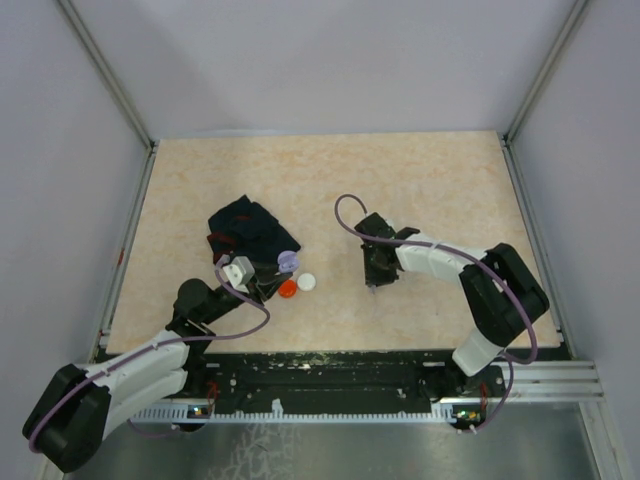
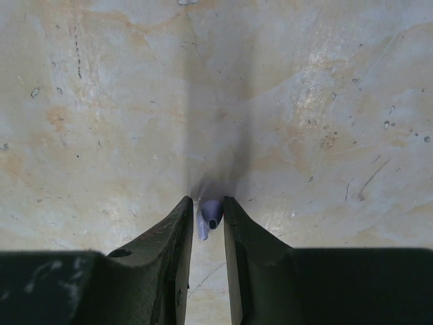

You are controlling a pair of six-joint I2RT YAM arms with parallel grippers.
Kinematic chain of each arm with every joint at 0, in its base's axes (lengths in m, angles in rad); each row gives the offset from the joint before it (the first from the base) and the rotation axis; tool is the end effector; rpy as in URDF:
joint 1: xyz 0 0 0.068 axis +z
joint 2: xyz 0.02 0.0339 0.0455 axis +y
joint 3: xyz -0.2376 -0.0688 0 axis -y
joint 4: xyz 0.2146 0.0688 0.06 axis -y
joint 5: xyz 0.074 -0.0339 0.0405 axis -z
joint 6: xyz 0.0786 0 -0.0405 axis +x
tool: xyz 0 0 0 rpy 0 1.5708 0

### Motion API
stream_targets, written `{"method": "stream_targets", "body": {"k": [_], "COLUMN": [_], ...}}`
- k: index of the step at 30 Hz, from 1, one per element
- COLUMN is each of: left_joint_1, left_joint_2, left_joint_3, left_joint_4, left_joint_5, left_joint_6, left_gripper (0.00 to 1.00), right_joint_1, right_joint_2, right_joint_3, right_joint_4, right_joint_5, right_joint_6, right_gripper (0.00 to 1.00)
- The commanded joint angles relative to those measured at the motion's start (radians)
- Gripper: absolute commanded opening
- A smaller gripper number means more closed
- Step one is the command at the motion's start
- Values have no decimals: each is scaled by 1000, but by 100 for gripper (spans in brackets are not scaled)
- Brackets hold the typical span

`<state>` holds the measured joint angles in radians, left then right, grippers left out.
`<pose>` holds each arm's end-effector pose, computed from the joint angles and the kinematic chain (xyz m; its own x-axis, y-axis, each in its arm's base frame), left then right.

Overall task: Insert the wireless bluetooth earbuds into the charging case
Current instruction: Pick up the earbud from the center of the board.

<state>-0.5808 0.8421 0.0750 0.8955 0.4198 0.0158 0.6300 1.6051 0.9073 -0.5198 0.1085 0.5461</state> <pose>0.1517 -0.1379 0.2037 0.1203 -0.0617 -0.9908 0.8372 0.5427 0.0679 0.2343 0.1603 0.1163 -0.9363 -0.0437 -0.3484 -0.0809 0.9924 0.0928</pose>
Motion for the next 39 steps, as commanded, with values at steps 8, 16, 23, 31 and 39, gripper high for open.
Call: {"method": "stream_targets", "body": {"k": [8,16,23,31,39], "left_joint_1": [-4,-4,-4,-4,-4], "left_joint_2": [-6,-6,-7,2,-7], "left_joint_3": [-9,-9,-11,-9,-11], "left_joint_4": [19,22,20,24,23], "left_joint_5": [11,14,13,17,16], "left_joint_6": [-6,-8,-7,-10,-8], "left_gripper": [0,0,0,0,0], "right_joint_1": [39,93,100,108,112], "right_joint_2": [107,158,165,162,149], "right_joint_3": [53,100,103,99,103], "right_joint_4": [-40,-114,-137,-152,-165], "right_joint_5": [26,73,70,51,36], "right_joint_6": [-19,-23,-34,-46,-62], "right_gripper": [24,24,25,27,27]}}
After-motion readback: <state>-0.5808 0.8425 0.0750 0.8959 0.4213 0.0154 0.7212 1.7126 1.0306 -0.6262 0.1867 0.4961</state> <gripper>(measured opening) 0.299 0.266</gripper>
